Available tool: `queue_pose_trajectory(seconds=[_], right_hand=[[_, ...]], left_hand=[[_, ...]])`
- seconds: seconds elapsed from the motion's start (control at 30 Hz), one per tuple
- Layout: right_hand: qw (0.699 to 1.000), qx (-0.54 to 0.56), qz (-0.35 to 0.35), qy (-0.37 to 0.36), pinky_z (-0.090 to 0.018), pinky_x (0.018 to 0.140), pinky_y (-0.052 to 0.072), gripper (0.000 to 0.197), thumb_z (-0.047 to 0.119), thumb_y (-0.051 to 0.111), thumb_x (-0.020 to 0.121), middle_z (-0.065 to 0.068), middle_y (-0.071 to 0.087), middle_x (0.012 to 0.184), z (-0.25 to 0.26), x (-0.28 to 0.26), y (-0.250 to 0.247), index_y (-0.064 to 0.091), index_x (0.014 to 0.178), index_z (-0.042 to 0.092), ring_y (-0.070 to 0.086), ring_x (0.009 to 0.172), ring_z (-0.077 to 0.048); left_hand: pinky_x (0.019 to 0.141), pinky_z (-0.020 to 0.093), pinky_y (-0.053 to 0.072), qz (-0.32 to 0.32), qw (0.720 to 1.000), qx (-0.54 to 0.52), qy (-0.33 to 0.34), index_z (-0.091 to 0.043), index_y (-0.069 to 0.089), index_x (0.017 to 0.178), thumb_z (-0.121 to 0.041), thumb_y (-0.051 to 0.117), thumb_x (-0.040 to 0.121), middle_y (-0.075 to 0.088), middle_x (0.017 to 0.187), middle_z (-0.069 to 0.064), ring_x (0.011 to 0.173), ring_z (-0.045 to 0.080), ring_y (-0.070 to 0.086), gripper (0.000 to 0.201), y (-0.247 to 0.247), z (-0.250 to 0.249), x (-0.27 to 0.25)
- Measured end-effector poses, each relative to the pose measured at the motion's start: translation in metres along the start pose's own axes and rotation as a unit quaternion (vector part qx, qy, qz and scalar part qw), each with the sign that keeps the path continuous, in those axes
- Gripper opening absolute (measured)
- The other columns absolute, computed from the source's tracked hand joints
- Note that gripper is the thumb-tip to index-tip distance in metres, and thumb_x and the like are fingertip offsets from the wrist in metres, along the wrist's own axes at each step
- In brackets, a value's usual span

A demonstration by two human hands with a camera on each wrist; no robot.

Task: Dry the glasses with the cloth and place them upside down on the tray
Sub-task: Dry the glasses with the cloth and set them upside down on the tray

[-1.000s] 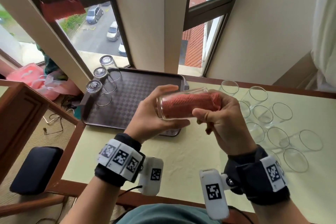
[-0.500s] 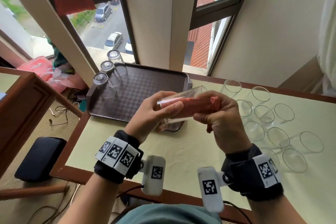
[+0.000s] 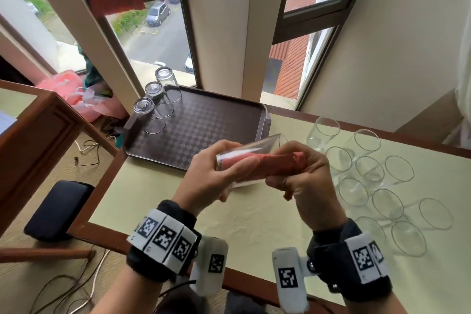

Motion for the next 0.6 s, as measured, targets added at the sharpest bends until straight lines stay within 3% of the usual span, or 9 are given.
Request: queue_pose_trajectory(seconds=[0.07, 0.13, 0.23, 0.27, 0.33, 0.4, 0.43, 0.5, 0.6], right_hand=[[0.999, -0.027, 0.041, 0.024, -0.018, 0.054, 0.050, 0.026, -0.007, 0.071, 0.065, 0.005, 0.067, 0.071, -0.007, -0.002, 0.008, 0.063, 0.089, 0.001, 0.062, 0.065, -0.006], [0.994, -0.046, 0.064, 0.069, -0.018, 0.051, 0.047, 0.036, 0.008, 0.073, 0.070, 0.000, 0.069, 0.081, -0.013, 0.001, 0.014, 0.064, 0.104, 0.001, 0.060, 0.064, -0.009], [0.993, -0.012, 0.055, 0.105, -0.018, 0.050, 0.048, 0.041, -0.001, 0.073, 0.061, -0.002, 0.070, 0.080, -0.015, 0.007, 0.020, 0.065, 0.101, 0.001, 0.062, 0.065, -0.010], [0.994, 0.002, 0.041, 0.099, -0.019, 0.053, 0.051, 0.040, -0.007, 0.071, 0.057, -0.002, 0.071, 0.079, -0.016, 0.007, 0.023, 0.065, 0.095, 0.001, 0.065, 0.068, -0.011], [0.997, 0.005, 0.000, 0.074, -0.021, 0.053, 0.053, 0.035, -0.018, 0.065, 0.054, 0.000, 0.070, 0.076, -0.016, 0.005, 0.031, 0.063, 0.082, 0.003, 0.068, 0.072, -0.012], [0.997, -0.005, -0.031, 0.067, -0.021, 0.049, 0.053, 0.038, -0.035, 0.051, 0.061, 0.005, 0.067, 0.069, -0.018, 0.001, 0.042, 0.057, 0.075, 0.000, 0.067, 0.067, -0.008], [0.996, -0.014, -0.041, 0.073, -0.020, 0.048, 0.052, 0.042, -0.040, 0.044, 0.065, 0.008, 0.066, 0.067, -0.020, 0.000, 0.046, 0.056, 0.075, -0.001, 0.067, 0.065, -0.006], [0.995, -0.033, -0.059, 0.072, -0.020, 0.050, 0.052, 0.037, -0.035, 0.050, 0.071, 0.010, 0.066, 0.069, -0.021, 0.000, 0.060, 0.058, 0.080, 0.001, 0.065, 0.067, -0.007], [0.995, -0.006, -0.056, 0.078, -0.037, 0.063, 0.048, 0.020, 0.004, 0.067, 0.076, -0.009, 0.070, 0.093, -0.022, 0.005, 0.077, 0.068, 0.095, 0.006, 0.060, 0.084, -0.034]], left_hand=[[0.040, 0.019, 0.045, -0.030, 0.997, 0.060, 0.038, -0.020, 0.066, 0.107, -0.054, 0.076, 0.066, 0.071, 0.074, -0.003, 0.045, 0.007, 0.057, 0.054, -0.011, 0.000, -0.005], [0.056, 0.022, 0.057, -0.044, 0.982, 0.142, 0.115, -0.026, 0.066, 0.111, -0.054, 0.080, 0.065, 0.074, 0.091, -0.002, 0.067, 0.007, 0.071, 0.056, -0.024, -0.003, -0.011], [0.079, 0.021, 0.059, -0.025, 0.947, 0.241, 0.210, -0.024, 0.063, 0.123, -0.046, 0.090, 0.063, 0.071, 0.113, -0.003, 0.097, 0.005, 0.070, 0.070, -0.032, -0.002, -0.015], [0.079, 0.022, 0.059, -0.011, 0.958, 0.218, 0.185, -0.023, 0.060, 0.126, -0.039, 0.093, 0.061, 0.071, 0.114, -0.002, 0.097, 0.007, 0.070, 0.075, -0.035, 0.001, -0.014], [0.066, 0.025, 0.059, 0.045, 0.993, 0.092, 0.057, -0.023, 0.054, 0.130, -0.031, 0.098, 0.056, 0.072, 0.107, 0.003, 0.080, 0.012, 0.072, 0.086, -0.041, 0.003, -0.011], [0.046, 0.022, 0.050, 0.085, 0.995, 0.006, -0.046, -0.020, 0.056, 0.124, -0.041, 0.089, 0.058, 0.073, 0.092, 0.002, 0.053, 0.013, 0.062, 0.077, -0.049, 0.006, -0.006], [0.042, 0.020, 0.045, 0.085, 0.995, -0.002, -0.059, -0.018, 0.059, 0.119, -0.047, 0.083, 0.059, 0.072, 0.083, 0.000, 0.046, 0.013, 0.056, 0.071, -0.054, 0.005, -0.005], [0.041, 0.021, 0.045, 0.060, 0.998, 0.012, -0.026, -0.016, 0.064, 0.111, -0.049, 0.083, 0.059, 0.070, 0.077, -0.001, 0.045, 0.014, 0.056, 0.064, -0.067, 0.000, -0.003], [0.063, 0.025, 0.059, 0.027, 0.988, 0.107, 0.106, -0.020, 0.068, 0.113, -0.034, 0.096, 0.059, 0.073, 0.093, -0.005, 0.073, 0.009, 0.072, 0.063, -0.089, -0.009, -0.003]])
Point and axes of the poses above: each hand's wrist, its own x-axis towards the middle knuckle, its own y-axis out of the palm, z = x × y, the point moved 3 cm from there along x, towards the middle knuckle
